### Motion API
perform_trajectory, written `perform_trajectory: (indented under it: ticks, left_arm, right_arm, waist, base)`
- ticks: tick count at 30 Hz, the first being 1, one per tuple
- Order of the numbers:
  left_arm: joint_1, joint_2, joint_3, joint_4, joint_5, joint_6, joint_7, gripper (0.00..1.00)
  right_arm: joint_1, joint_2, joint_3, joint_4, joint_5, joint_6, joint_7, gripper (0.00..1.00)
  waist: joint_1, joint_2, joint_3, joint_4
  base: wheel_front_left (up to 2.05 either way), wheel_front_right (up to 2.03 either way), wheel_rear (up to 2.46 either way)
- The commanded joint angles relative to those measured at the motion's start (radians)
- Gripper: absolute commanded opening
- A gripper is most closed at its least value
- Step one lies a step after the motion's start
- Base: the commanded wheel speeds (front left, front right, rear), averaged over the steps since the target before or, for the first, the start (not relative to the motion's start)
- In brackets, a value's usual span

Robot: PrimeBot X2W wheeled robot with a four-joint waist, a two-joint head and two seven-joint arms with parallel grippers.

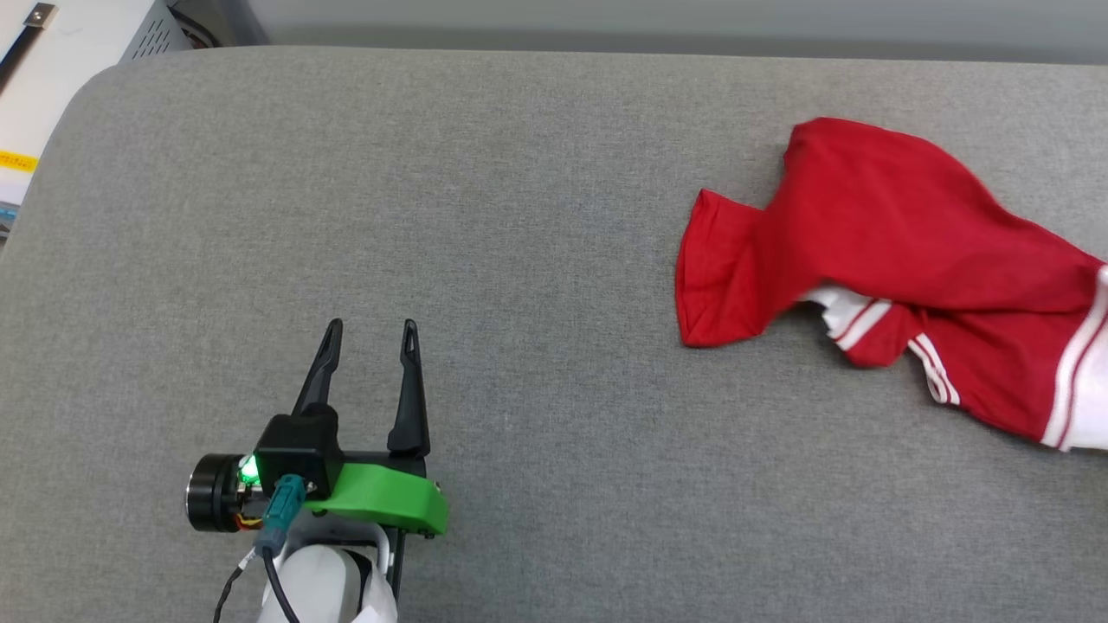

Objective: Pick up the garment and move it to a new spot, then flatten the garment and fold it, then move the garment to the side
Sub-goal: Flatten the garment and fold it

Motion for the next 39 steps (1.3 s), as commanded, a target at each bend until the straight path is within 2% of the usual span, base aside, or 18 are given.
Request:
perform_trajectory:
  ticks: [1, 5, 6, 7, 13, 17, 23, 26, 28, 31, 39]
  left_arm:
    - [0.002, -0.002, 0.003, -0.001, 0.009, -0.009, -0.006, 1.00]
    - [-0.001, -0.002, -0.001, 0.003, 0.013, -0.014, -0.006, 1.00]
    - [-0.001, -0.002, -0.001, 0.004, 0.013, -0.014, -0.006, 1.00]
    - [0.001, -0.002, -0.001, 0.006, 0.014, -0.014, -0.006, 1.00]
    - [0.023, -0.002, 0.010, 0.014, 0.017, -0.013, -0.006, 1.00]
    - [0.040, -0.002, 0.019, 0.006, 0.018, -0.011, -0.006, 1.00]
    - [0.054, -0.002, 0.019, 0.000, 0.020, -0.012, -0.006, 1.00]
    - [0.057, -0.002, 0.018, -0.004, 0.020, -0.012, -0.006, 1.00]
    - [0.059, -0.002, 0.019, -0.008, 0.020, -0.012, -0.006, 1.00]
    - [0.057, -0.002, 0.020, -0.012, 0.018, -0.010, -0.006, 1.00]
    - [0.031, -0.002, 0.002, -0.015, 0.004, -0.003, -0.006, 1.00]
  right_arm:
    - [0.017, 0.011, -0.010, 0.030, 0.008, 0.000, 0.000, 0.00]
    - [0.029, 0.061, -0.011, 0.118, -0.011, 0.000, -0.002, 0.00]
    - [0.025, 0.070, -0.009, 0.130, -0.025, 0.000, -0.017, 0.32]
    - [0.013, 0.077, -0.012, 0.139, -0.050, 0.000, -0.053, 1.00]
    - [-0.041, 0.089, -0.061, 0.153, -0.189, 0.000, -0.297, 1.00]
    - [-0.058, 0.104, -0.106, 0.109, -0.289, 0.000, -0.429, 1.00]
    - [-0.062, 0.154, -0.137, -0.122, -0.408, 0.000, -0.458, 1.00]
    - [-0.064, 0.165, -0.126, -0.268, -0.437, 0.000, -0.400, 1.00]
    - [-0.065, 0.163, -0.092, -0.384, -0.433, 0.000, -0.321, 1.00]
    - [-0.074, 0.146, -0.036, -0.494, -0.391, 0.000, -0.181, 1.00]
    - [-0.136, 0.070, 0.123, -0.611, -0.240, 0.000, 0.235, 1.00]
  waist:
    - [0.0000, -0.0001, 0.003, 0.002]
    - [0.0000, -0.0001, 0.008, 0.014]
    - [0.0000, -0.0001, 0.006, 0.016]
    - [0.0000, -0.0001, 0.002, 0.017]
    - [0.0000, -0.0001, -0.043, 0.017]
    - [0.0000, -0.0001, -0.071, 0.015]
    - [0.0000, -0.0001, -0.091, 0.016]
    - [0.0000, -0.0001, -0.091, 0.020]
    - [0.0000, -0.0001, -0.087, 0.024]
    - [0.0000, -0.0001, -0.077, 0.026]
    - [0.0000, -0.0001, -0.037, 0.049]
  base:
    - [0.00, 0.00, 0.00]
    - [0.00, 0.00, 0.00]
    - [0.00, 0.00, 0.00]
    - [0.00, 0.00, 0.00]
    - [0.00, 0.00, 0.00]
    - [0.00, 0.00, 0.00]
    - [0.00, 0.00, 0.00]
    - [0.00, 0.00, 0.00]
    - [0.00, 0.00, 0.00]
    - [0.00, 0.00, 0.00]
    - [0.00, 0.00, 0.00]
